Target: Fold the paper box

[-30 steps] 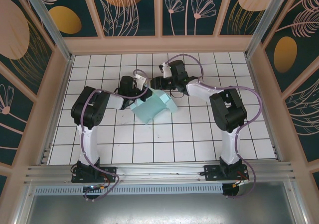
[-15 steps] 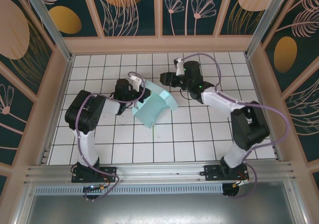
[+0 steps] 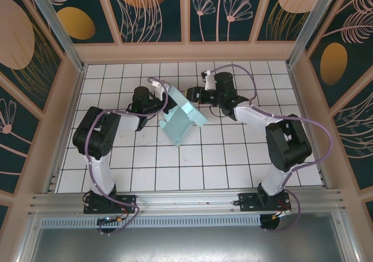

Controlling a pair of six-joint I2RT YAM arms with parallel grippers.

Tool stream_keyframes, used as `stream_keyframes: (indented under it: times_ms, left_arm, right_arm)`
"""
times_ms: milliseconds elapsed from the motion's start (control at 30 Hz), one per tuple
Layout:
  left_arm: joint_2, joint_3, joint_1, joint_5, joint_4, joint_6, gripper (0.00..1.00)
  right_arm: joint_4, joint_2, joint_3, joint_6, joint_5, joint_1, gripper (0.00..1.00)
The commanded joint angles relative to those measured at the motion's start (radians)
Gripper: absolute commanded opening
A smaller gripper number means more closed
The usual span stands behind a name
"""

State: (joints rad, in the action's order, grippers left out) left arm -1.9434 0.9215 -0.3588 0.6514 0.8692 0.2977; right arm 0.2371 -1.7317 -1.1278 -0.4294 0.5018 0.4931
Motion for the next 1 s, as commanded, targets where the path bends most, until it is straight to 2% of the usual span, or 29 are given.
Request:
stream_keyframes:
  times_ms: [0, 233, 367, 533, 833, 967]
  left_arm:
    - [0.050, 0.014, 0.004, 0.004, 0.019, 0.048, 0.00]
    - [0.049, 0.018, 0.004, -0.006, 0.011, 0.052, 0.00]
    - [0.052, 0.010, 0.004, -0.010, 0.002, 0.032, 0.00]
    - [0.058, -0.003, 0.004, -0.009, 0.005, 0.018, 0.00]
    - [0.049, -0.001, 0.004, -0.010, 0.024, 0.036, 0.00]
    - [0.052, 0.005, 0.004, -0.035, -0.040, -0.007, 0.00]
  right_arm:
    - [-0.003, -0.038, -0.048, 0.008, 0.077, 0.043, 0.47]
    - [-0.012, -0.064, -0.076, 0.021, 0.096, 0.077, 0.48]
    - [-0.010, -0.028, -0.065, 0.021, 0.051, 0.060, 0.48]
    - [0.025, -0.007, -0.036, -0.019, 0.063, -0.010, 0.48]
    - [0.013, -0.093, -0.080, -0.020, 0.133, 0.048, 0.49]
    - [-0.004, -0.051, -0.060, 0.008, 0.068, 0.035, 0.49]
